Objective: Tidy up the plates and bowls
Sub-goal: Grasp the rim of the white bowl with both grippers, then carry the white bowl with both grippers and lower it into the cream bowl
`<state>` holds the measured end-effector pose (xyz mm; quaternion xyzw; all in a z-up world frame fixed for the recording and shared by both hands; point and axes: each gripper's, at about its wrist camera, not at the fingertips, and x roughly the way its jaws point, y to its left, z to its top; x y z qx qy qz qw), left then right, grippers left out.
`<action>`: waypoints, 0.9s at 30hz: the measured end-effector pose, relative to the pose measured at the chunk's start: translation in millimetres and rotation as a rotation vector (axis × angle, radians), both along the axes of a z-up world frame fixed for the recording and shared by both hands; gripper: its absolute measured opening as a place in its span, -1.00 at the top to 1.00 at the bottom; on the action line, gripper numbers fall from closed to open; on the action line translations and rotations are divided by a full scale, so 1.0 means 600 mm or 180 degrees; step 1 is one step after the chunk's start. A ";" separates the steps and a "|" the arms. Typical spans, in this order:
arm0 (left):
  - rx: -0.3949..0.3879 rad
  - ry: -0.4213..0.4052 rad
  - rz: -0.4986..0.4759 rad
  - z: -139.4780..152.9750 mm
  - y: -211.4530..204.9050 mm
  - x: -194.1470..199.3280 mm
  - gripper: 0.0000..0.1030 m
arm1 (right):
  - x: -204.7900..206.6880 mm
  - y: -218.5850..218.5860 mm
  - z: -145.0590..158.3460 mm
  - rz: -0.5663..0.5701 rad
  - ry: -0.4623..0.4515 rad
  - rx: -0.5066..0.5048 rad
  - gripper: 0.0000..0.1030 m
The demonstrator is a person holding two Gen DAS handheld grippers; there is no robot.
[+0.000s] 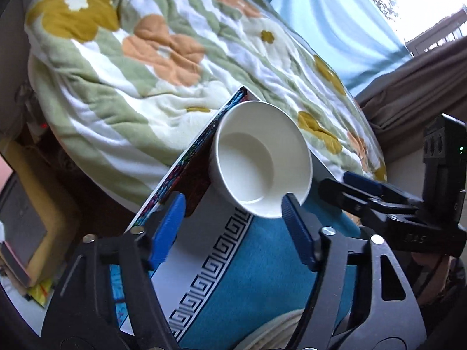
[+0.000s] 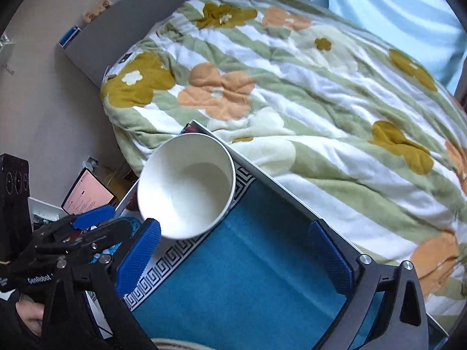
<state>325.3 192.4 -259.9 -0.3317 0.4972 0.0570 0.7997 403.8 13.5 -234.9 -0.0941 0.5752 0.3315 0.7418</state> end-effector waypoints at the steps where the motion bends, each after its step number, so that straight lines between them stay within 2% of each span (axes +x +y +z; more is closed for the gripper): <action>1: -0.0048 0.0007 0.0043 -0.011 0.004 0.007 -0.06 | 0.006 0.005 -0.011 -0.0007 0.0054 0.0017 -0.59; 3: -0.0088 0.0016 0.0067 -0.026 0.011 0.019 0.07 | 0.018 0.013 -0.035 -0.0021 0.0205 0.0057 -0.35; 6: -0.0086 0.0051 0.0020 -0.038 0.014 0.032 0.33 | 0.025 0.023 -0.059 -0.0022 0.0305 0.0063 -0.09; 8: -0.0086 0.0072 0.0016 -0.046 0.016 0.039 0.61 | 0.026 0.030 -0.064 -0.0012 0.0310 0.0064 0.07; 10: -0.0088 0.0059 0.0033 -0.048 0.018 0.041 0.62 | 0.029 0.032 -0.068 -0.0024 0.0322 0.0087 0.39; 11: -0.0064 0.0058 0.0025 -0.048 0.018 0.042 0.62 | 0.028 0.033 -0.068 -0.0027 0.0326 0.0097 0.44; 13: -0.0001 0.0067 -0.0004 -0.046 0.015 0.045 0.63 | 0.028 0.034 -0.067 -0.0019 0.0324 0.0130 0.69; 20: 0.0158 0.0051 -0.0085 -0.025 0.008 0.045 0.63 | 0.019 0.035 -0.061 -0.0058 0.0269 0.0139 0.69; 27: 0.0330 -0.0043 -0.0243 0.029 -0.024 0.028 0.63 | -0.004 0.001 -0.017 -0.0195 0.0201 0.0261 0.69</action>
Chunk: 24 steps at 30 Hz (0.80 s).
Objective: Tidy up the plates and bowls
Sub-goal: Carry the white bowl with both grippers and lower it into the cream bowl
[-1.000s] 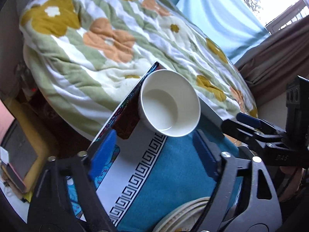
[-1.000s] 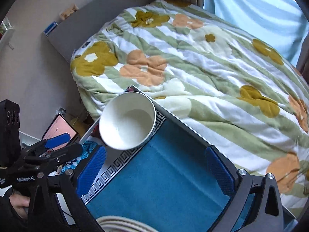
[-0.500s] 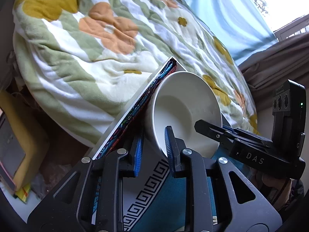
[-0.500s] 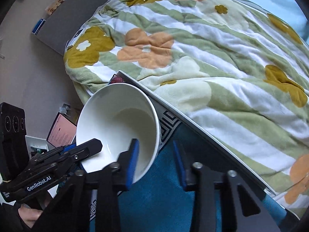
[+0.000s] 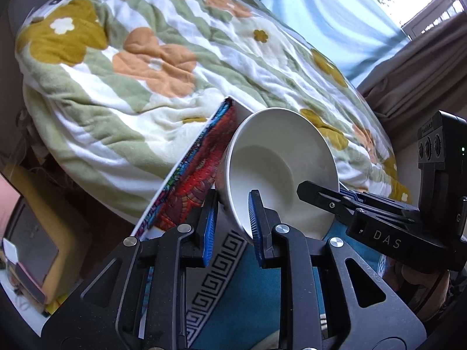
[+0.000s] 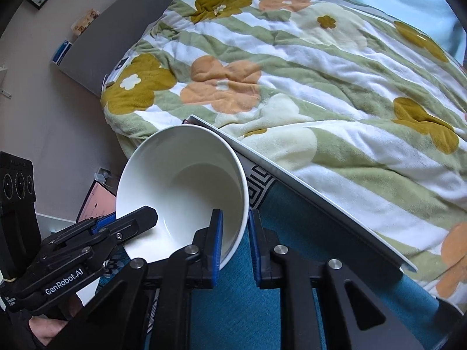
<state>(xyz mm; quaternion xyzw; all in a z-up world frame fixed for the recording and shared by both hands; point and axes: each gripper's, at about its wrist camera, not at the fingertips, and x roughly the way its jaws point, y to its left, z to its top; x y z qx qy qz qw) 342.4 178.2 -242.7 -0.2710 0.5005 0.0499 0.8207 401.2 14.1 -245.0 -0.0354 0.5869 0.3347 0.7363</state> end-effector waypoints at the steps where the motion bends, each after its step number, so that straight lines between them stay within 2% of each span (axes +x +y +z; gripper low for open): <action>1: 0.0018 -0.0021 -0.0024 0.013 -0.009 -0.007 0.63 | -0.006 -0.005 0.009 -0.0011 -0.0020 0.0007 0.69; 7: 0.0120 -0.0188 -0.0201 0.083 -0.079 -0.050 0.63 | -0.064 -0.079 0.078 -0.0183 -0.0153 0.0106 0.69; 13: 0.0137 -0.0371 -0.0378 0.139 -0.207 -0.127 0.63 | -0.153 -0.202 0.134 -0.0410 -0.0331 0.0190 0.69; 18: 0.0153 -0.0411 -0.0588 0.157 -0.336 -0.194 0.63 | -0.236 -0.322 0.159 -0.0603 -0.0397 0.0126 0.69; 24: 0.0016 -0.0398 -0.0810 0.153 -0.480 -0.273 0.63 | -0.336 -0.473 0.168 -0.0879 -0.0399 0.0039 0.69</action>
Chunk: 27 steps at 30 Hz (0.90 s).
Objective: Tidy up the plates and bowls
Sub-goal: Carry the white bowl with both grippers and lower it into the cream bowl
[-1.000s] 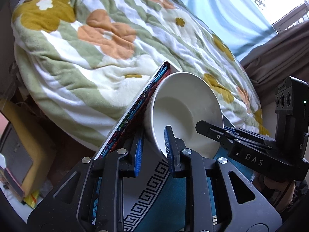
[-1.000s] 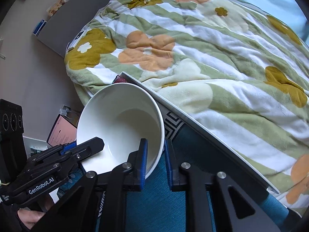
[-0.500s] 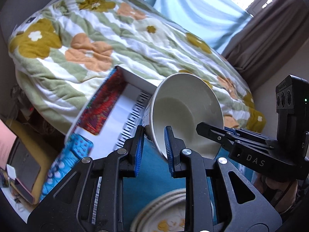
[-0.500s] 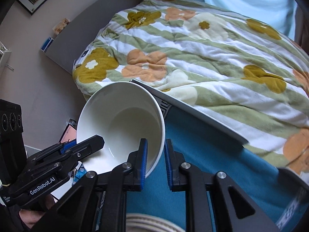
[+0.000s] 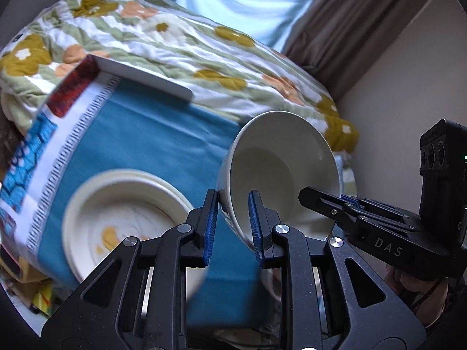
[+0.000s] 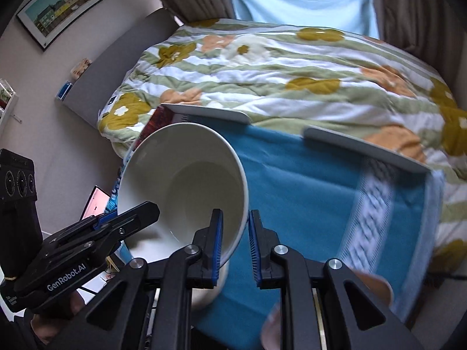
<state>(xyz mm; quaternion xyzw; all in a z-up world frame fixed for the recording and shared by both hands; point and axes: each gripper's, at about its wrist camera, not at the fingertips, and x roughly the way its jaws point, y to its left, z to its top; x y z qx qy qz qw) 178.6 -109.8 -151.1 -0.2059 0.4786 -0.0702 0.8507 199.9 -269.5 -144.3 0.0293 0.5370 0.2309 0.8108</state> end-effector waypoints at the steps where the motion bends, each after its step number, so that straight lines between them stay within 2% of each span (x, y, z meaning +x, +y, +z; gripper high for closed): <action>1: 0.0007 0.0008 -0.0045 0.000 -0.024 -0.013 0.63 | -0.011 -0.012 0.001 -0.0029 -0.0002 -0.0007 0.69; 8: 0.0013 0.0179 -0.0386 -0.015 -0.154 -0.059 0.63 | -0.088 -0.137 -0.007 -0.0336 0.0050 -0.0055 0.69; 15: 0.0148 0.0425 -0.0697 -0.062 -0.219 -0.049 0.63 | -0.110 -0.216 -0.059 -0.0565 0.0277 0.0023 0.69; 23: 0.0660 0.0660 -0.0965 -0.110 -0.260 -0.032 0.63 | -0.111 -0.238 -0.122 -0.0678 0.0583 0.0115 0.69; 27: 0.0819 0.0707 -0.1061 -0.124 -0.271 -0.025 0.63 | -0.107 -0.240 -0.131 -0.0710 0.0618 0.0096 0.69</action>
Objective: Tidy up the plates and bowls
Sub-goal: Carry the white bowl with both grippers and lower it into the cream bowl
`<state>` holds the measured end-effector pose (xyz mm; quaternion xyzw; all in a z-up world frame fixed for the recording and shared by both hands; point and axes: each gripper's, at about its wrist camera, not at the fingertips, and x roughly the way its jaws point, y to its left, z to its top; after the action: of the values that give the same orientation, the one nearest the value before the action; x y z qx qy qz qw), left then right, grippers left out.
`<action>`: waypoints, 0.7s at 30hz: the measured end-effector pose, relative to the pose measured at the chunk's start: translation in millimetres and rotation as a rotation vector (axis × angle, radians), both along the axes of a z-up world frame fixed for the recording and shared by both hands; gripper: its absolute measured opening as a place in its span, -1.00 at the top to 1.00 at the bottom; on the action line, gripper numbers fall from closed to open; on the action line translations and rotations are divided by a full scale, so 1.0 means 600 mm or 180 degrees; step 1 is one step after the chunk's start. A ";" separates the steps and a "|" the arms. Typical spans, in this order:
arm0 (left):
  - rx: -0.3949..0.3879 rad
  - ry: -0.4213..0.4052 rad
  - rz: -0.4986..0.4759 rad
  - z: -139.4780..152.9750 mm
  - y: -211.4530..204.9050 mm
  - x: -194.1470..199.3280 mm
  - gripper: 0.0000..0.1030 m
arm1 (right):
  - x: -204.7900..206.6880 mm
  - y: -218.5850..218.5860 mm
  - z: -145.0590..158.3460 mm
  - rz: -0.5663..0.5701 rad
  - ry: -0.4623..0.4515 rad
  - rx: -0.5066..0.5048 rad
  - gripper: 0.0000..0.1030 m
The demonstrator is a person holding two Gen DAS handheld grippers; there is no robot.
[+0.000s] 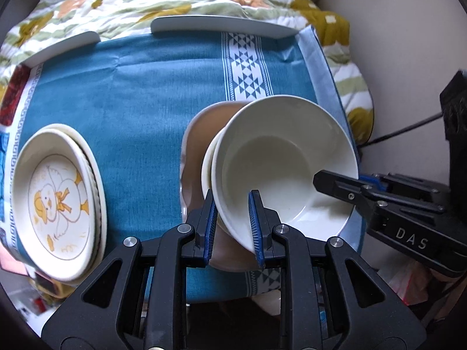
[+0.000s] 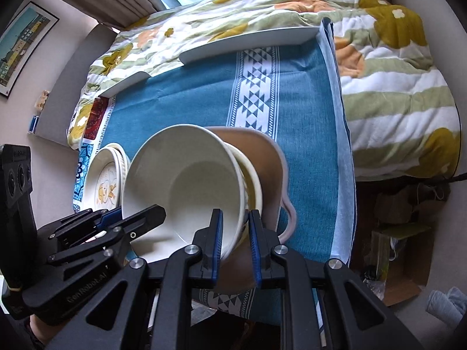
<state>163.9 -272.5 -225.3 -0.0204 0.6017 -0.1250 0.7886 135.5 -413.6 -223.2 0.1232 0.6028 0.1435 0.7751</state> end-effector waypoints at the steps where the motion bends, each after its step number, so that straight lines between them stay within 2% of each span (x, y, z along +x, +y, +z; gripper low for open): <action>1: 0.0050 0.0005 -0.0029 -0.002 -0.004 0.000 0.63 | 0.001 0.001 0.000 0.0002 -0.0001 -0.0017 0.69; 7: 0.0321 -0.0031 -0.0160 0.001 -0.021 0.004 0.63 | 0.005 0.013 0.002 0.0111 -0.0023 -0.0226 0.69; 12: 0.0468 -0.0050 -0.0231 -0.001 -0.026 0.006 0.63 | 0.006 0.010 -0.001 0.0089 0.0000 -0.0213 0.69; 21: 0.0530 -0.0070 -0.0254 -0.005 -0.029 0.008 0.63 | 0.004 0.014 0.002 0.0058 0.0005 -0.0246 0.69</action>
<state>168.8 -289.8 -228.1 0.0705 0.6017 -0.1061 0.7885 137.6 -405.2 -222.0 0.0878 0.6096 0.1271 0.7775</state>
